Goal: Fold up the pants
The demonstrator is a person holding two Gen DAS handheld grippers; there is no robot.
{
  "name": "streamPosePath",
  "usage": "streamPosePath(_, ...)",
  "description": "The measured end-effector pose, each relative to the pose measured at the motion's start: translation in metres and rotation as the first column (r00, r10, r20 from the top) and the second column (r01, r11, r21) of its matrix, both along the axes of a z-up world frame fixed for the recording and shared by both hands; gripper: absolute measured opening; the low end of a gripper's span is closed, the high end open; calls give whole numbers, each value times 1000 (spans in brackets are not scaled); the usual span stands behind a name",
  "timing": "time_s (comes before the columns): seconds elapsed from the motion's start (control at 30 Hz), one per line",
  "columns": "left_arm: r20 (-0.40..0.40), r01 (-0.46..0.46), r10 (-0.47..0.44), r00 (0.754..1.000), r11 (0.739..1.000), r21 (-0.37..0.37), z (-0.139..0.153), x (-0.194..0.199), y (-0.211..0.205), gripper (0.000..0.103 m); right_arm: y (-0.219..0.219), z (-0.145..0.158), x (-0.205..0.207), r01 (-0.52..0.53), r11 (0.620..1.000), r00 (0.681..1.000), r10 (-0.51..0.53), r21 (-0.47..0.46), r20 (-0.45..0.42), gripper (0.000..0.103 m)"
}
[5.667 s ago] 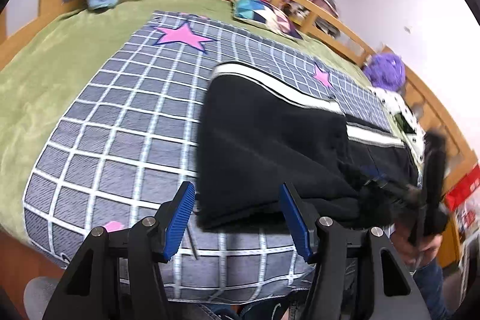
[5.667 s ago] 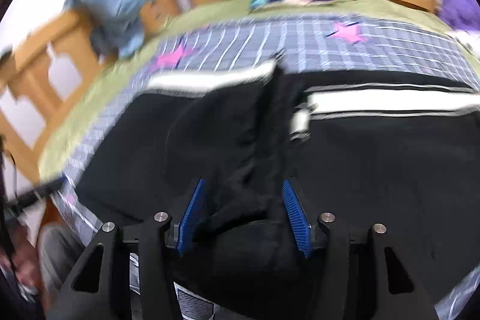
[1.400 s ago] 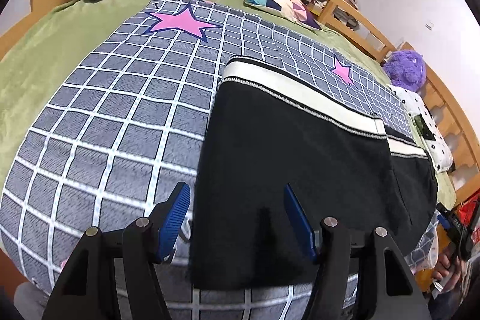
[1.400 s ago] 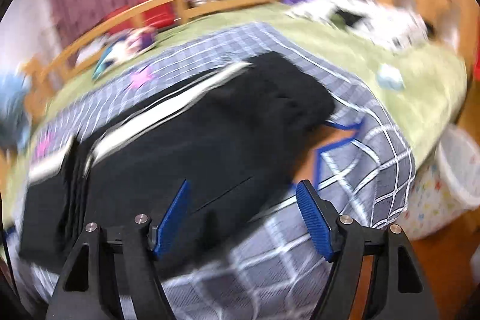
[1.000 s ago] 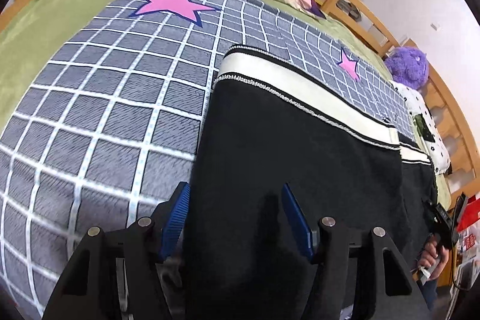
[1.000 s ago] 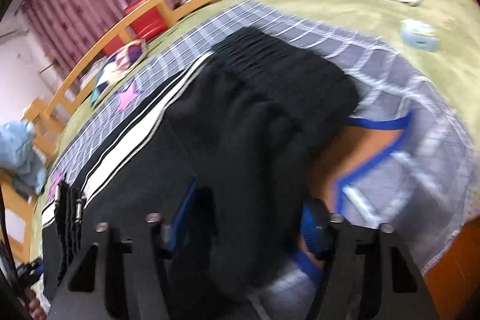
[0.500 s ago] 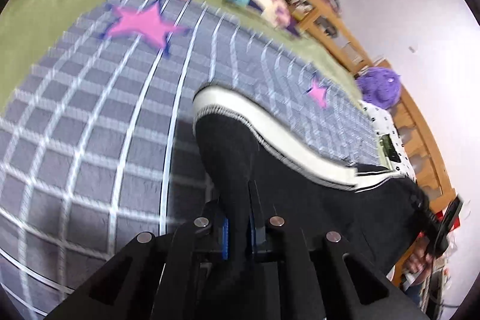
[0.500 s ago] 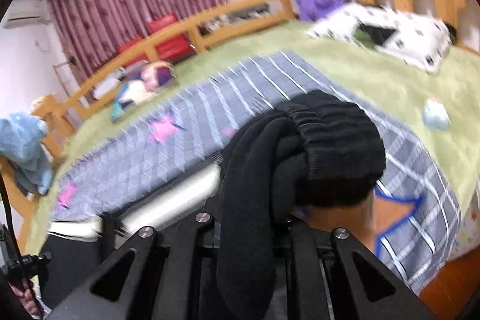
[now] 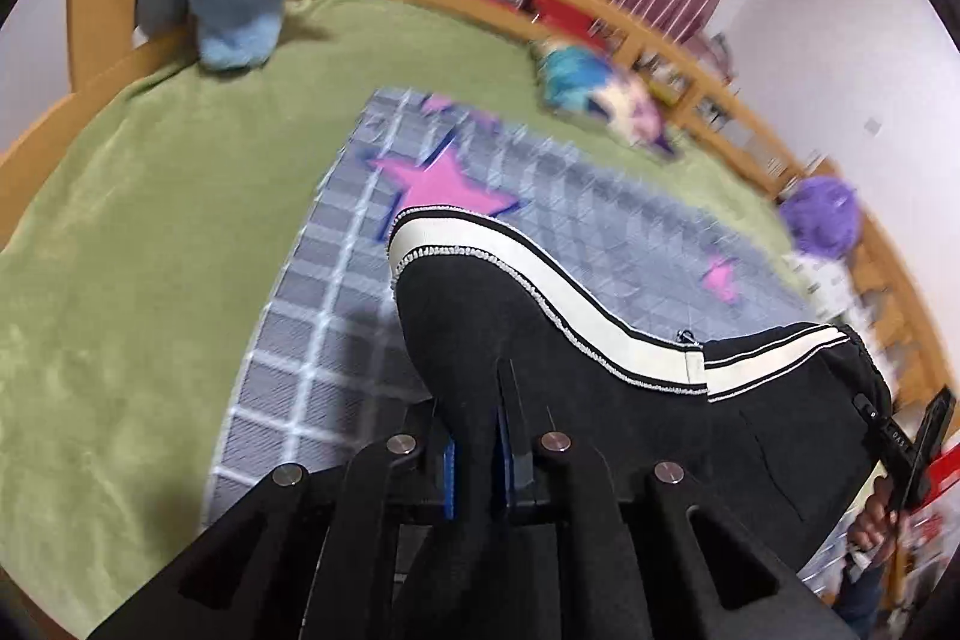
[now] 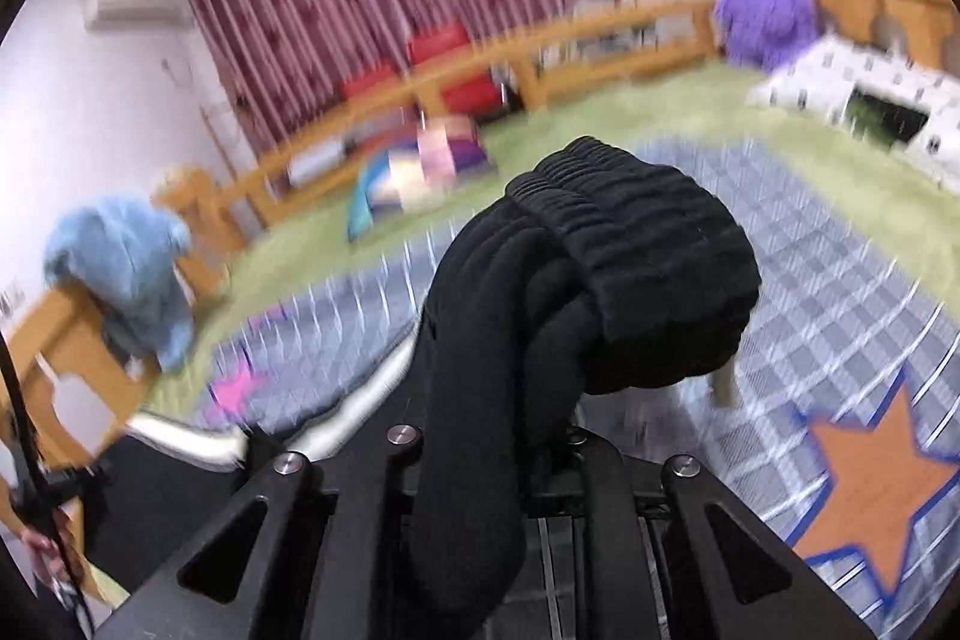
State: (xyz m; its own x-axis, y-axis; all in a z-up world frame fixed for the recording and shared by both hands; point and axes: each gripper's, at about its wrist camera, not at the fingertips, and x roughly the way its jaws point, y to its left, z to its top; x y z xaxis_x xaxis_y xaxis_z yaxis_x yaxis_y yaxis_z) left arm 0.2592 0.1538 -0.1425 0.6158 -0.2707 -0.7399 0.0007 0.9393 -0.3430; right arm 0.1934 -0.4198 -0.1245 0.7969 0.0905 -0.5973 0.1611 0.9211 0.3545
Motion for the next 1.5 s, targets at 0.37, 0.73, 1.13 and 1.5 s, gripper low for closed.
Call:
streamPosePath(0.37, -88, -89, 101, 991, 987, 130, -53, -33, 3, 57, -4, -76, -28, 1, 994, 949, -35, -111, -313, 37)
streamPosePath(0.73, -62, -69, 79, 995, 986, 150, -68, -88, 1, 67, 98, -30, -58, -171, 971, 969, 134, -168, -209, 44)
streamPosePath(1.13, -48, -102, 100, 994, 993, -52, -73, -136, 44, 67, 245, -113, -2, -414, 903, 842, 428, 116, -327, 22)
streamPosePath(1.5, -65, -115, 104, 992, 974, -194, -101, -125, 44, 67, 242, -108, -39, -427, 901, 858, 429, 71, -281, 9)
